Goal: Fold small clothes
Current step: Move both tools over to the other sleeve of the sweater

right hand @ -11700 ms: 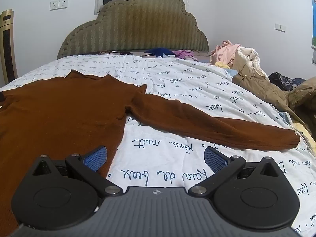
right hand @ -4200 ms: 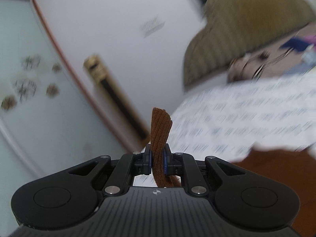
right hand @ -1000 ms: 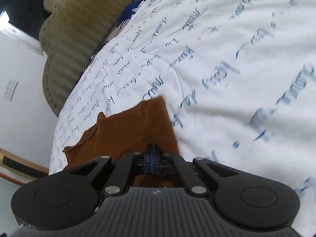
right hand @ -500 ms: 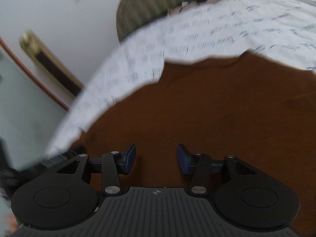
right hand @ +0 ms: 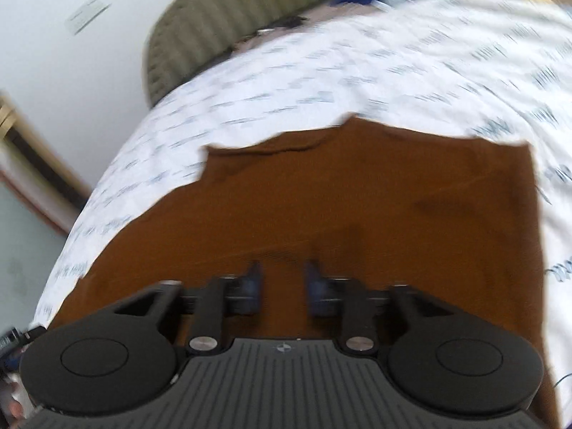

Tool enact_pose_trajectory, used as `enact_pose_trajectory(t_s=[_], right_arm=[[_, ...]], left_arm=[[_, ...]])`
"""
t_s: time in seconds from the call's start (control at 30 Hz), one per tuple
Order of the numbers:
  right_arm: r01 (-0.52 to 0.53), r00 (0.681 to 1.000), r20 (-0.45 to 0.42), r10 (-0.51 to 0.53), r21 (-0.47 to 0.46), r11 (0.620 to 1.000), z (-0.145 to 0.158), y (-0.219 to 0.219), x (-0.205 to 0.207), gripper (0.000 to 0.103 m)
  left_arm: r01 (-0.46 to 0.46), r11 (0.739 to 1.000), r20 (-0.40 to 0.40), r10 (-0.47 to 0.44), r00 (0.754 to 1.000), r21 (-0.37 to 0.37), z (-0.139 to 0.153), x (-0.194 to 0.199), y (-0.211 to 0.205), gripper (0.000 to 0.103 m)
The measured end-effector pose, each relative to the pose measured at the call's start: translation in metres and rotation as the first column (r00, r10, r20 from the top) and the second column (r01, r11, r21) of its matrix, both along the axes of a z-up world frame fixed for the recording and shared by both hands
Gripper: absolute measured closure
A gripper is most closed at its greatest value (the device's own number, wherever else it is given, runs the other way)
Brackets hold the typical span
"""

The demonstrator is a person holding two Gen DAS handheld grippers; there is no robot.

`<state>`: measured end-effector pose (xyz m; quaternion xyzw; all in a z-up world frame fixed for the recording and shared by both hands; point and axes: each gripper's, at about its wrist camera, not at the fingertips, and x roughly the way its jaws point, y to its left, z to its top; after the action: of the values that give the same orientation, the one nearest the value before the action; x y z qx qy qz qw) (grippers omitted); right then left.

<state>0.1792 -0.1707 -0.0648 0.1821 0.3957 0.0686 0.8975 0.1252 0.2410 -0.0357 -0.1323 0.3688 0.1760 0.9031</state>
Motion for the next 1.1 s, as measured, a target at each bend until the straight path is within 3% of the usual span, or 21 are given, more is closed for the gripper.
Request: enact_pose_trajectory(t_s=[0.1,0.17,0.23,0.37,0.47,0.63,0.73,0.9,0.97,1.1], right_arm=[[-0.137,0.989,0.06,0.138,-0.014,0.99,0.015,0.05,-0.006,0.059],[-0.254,0.964,0.086,0.253,0.005,0.967,0.023,0.089,-0.012,0.059],[-0.382,0.921,0.097,0.377,0.034,0.924,0.029,0.135,-0.016,0.059],[-0.592,0.805,0.106,0.584,0.065,0.803,0.039,0.233,-0.034,0.059],[-0.695,0.718,0.1,0.689,0.047,0.717,0.041,0.297,-0.048,0.059],[-0.767,0.641,0.071,0.764,0.032,0.64,0.032,0.362,-0.069,0.059],[-0.804,0.585,0.081,0.807,-0.071,0.59,0.029,0.396,-0.092,0.059],[-0.801,0.469,0.125,0.874,-0.357,0.481,0.026,0.467,-0.124,0.059],[-0.789,0.452,0.096,0.887,-0.421,0.448,0.021,0.496,-0.127,0.058],[-0.756,0.457,-0.03,0.889,-0.539,0.371,-0.005,0.539,-0.121,0.05]], left_arm=[[-0.061,0.998,0.037,0.061,0.997,0.008,0.013,-0.032,0.028,0.0],[-0.11,0.994,0.061,0.11,0.992,-0.012,0.019,-0.056,0.051,0.0],[-0.165,0.985,0.072,0.168,0.983,-0.055,0.023,-0.081,0.08,0.0],[-0.284,0.95,0.082,0.296,0.952,-0.133,0.027,-0.124,0.135,0.0],[-0.35,0.93,0.084,0.36,0.929,-0.111,0.029,-0.147,0.163,0.0],[-0.393,0.91,0.052,0.402,0.914,-0.132,0.023,-0.157,0.195,0.0],[-0.412,0.897,0.069,0.426,0.902,-0.16,0.021,-0.165,0.205,0.0],[-0.428,0.891,0.073,0.442,0.894,-0.151,0.017,-0.178,0.214,0.0],[-0.44,0.885,0.053,0.452,0.89,-0.155,0.015,-0.18,0.219,0.0],[-0.439,0.878,0.049,0.455,0.889,-0.191,0.009,-0.188,0.23,0.0]])
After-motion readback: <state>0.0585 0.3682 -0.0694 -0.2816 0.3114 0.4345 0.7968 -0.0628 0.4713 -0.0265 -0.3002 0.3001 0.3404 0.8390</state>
